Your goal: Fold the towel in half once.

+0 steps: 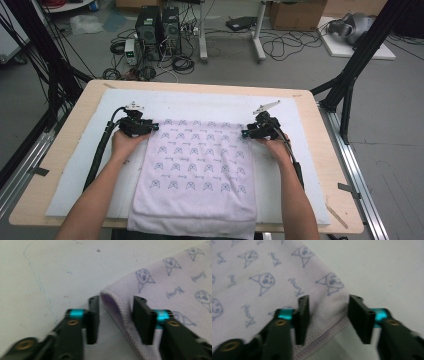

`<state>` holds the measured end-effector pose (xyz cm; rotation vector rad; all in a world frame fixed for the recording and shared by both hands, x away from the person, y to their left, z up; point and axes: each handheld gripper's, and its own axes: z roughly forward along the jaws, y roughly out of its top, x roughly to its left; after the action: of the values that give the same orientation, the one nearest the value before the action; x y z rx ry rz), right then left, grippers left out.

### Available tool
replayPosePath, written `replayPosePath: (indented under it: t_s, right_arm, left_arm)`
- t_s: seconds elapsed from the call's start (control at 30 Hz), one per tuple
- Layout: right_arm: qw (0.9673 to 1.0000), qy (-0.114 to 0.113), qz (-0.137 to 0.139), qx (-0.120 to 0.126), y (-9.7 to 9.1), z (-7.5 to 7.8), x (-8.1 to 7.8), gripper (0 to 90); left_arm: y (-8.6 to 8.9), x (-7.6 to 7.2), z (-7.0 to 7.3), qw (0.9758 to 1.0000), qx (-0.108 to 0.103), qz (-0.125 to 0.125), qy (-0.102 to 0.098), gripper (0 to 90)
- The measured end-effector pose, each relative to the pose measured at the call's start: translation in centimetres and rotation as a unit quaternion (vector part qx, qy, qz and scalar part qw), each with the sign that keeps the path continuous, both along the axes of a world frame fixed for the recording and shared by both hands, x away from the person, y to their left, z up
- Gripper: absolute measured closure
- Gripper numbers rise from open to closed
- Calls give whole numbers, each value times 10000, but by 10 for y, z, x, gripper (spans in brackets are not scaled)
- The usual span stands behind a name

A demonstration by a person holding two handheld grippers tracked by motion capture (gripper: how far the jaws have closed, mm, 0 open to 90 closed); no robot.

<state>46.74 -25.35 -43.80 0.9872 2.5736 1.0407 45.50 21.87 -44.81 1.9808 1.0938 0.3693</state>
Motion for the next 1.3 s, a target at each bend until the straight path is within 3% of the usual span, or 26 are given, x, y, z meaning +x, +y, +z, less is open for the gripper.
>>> replayPosePath:
  t_s: [0.03,0.07,0.17,0.27,0.3,0.33,0.4,0.47,0.57,0.63,0.67,0.77,0.83,0.87,1.03,1.13,1.17,1.2,1.23,1.3]
  right_arm:
    - [10000,40,88,21,1,1,1,745]
    - [9997,126,172,85,2,2,2,815]
    - [9996,61,268,-35,7,5,3,851]
    - [9995,-271,129,74,4,17,4,856]
    - [9997,-194,64,141,3,22,6,857]
    - [9998,-125,21,147,3,30,10,857]
    - [9989,-466,15,89,7,50,13,857]
    - [9982,-595,-30,94,10,73,19,857]
    - [9956,-919,-133,88,13,106,29,838]
    - [9933,-1095,-353,132,13,116,36,687]
    - [9930,-1085,-430,153,12,117,39,653]
    - [9961,-752,-439,170,8,107,42,559]
    - [9978,-533,-377,64,7,96,40,536]
    - [9977,-596,-337,-18,6,90,36,537]
    - [9987,-460,-192,39,2,67,15,477]
    - [10000,87,-19,14,4,62,6,430]
    - [9999,94,34,-38,6,61,2,436]
    - [9997,-195,88,-101,9,61,-9,451]
    - [9994,-318,161,5,10,60,-18,456]
    - [9992,-278,264,87,12,56,-32,450]
  left_arm:
    - [0,0,0,10000,19,-54,-1,792]
    - [-1,-1,1,10000,57,-69,-30,830]
    - [-1,-3,8,9996,160,-79,-225,856]
    - [3,0,22,9994,89,-31,-327,859]
    - [2,2,30,9990,173,-44,-400,860]
    - [1,3,39,9982,262,-27,-540,860]
    - [0,8,62,9965,276,44,-782,861]
    - [0,13,87,9935,316,129,-1088,861]
    - [0,27,121,9897,310,274,-1368,851]
    - [-2,37,129,9905,495,471,-1196,709]
    - [-1,41,130,9916,528,450,-1095,649]
    - [3,41,122,9941,531,335,-880,602]
    - [8,35,111,9947,457,283,-879,584]
    - [10,32,105,9955,409,248,-814,579]
    - [15,6,76,9975,206,-56,-670,535]
    - [16,-12,65,9974,86,-212,-682,524]
    - [15,-21,63,9971,138,-318,-685,521]
    - [15,-28,61,9965,123,-395,-723,517]
    - [14,-36,59,9958,163,-461,-771,518]
    - [14,-50,57,9951,134,-584,-790,516]
